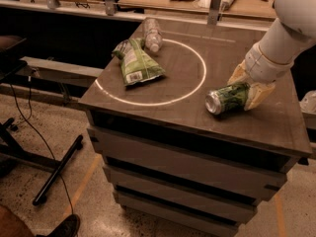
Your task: Place green can upright
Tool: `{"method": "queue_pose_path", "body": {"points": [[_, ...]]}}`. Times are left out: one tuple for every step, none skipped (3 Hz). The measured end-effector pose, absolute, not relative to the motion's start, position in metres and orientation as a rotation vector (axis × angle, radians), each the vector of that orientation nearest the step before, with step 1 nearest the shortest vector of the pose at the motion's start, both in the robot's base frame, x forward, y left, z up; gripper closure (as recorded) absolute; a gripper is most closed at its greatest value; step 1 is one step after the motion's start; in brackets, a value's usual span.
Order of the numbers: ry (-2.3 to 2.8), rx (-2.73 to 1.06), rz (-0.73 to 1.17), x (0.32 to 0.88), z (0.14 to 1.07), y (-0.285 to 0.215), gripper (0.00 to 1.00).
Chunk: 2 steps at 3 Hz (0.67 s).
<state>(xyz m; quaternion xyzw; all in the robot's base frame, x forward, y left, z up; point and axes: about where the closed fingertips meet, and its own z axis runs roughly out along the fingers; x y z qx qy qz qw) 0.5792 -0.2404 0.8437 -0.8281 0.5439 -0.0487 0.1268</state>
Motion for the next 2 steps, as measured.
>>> {"method": "queue_pose_path", "body": {"points": [[1.509, -2.453, -0.121, 0.574, 0.850, -0.232, 0.72], [1.468, -2.474, -0.107, 0.575, 0.865, -0.222, 0.94]]}}
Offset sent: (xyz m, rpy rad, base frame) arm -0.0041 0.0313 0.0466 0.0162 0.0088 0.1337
